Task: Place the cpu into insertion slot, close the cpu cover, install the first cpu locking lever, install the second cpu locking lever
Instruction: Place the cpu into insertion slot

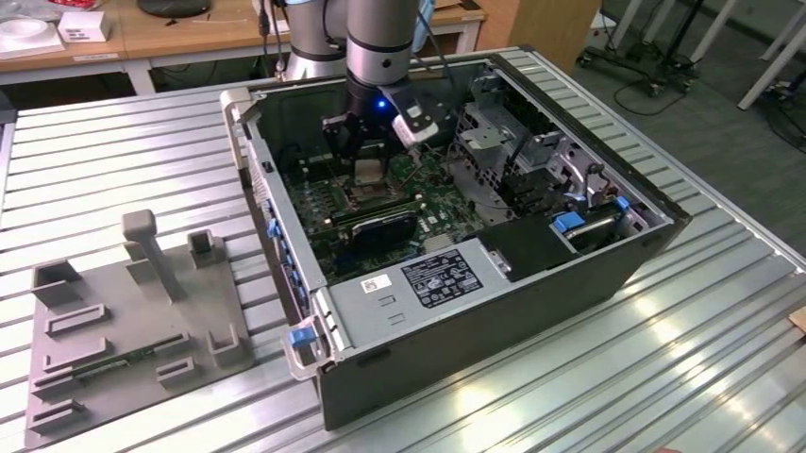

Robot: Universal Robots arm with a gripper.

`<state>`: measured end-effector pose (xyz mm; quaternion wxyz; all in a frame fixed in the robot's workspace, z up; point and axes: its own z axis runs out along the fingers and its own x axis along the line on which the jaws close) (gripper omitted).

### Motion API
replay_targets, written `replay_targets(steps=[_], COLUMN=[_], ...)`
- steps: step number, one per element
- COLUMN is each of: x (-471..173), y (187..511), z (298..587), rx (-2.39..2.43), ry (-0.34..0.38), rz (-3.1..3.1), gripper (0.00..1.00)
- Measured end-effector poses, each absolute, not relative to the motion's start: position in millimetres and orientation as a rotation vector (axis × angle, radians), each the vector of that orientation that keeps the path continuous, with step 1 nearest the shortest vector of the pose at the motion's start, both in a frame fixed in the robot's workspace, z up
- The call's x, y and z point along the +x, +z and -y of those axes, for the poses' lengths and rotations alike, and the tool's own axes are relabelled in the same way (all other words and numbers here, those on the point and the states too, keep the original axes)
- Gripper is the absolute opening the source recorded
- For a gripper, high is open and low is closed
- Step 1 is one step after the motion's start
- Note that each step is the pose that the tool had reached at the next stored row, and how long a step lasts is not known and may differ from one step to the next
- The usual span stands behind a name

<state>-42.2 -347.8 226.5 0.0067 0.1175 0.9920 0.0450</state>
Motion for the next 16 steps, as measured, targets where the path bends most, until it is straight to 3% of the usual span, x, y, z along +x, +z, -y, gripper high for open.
replay_targets(steps=[16], x=[-42.2], y=[226.0], z=[347.8], rx=[0.812], ry=[0.136], rz=[-3.004], gripper=[0.54])
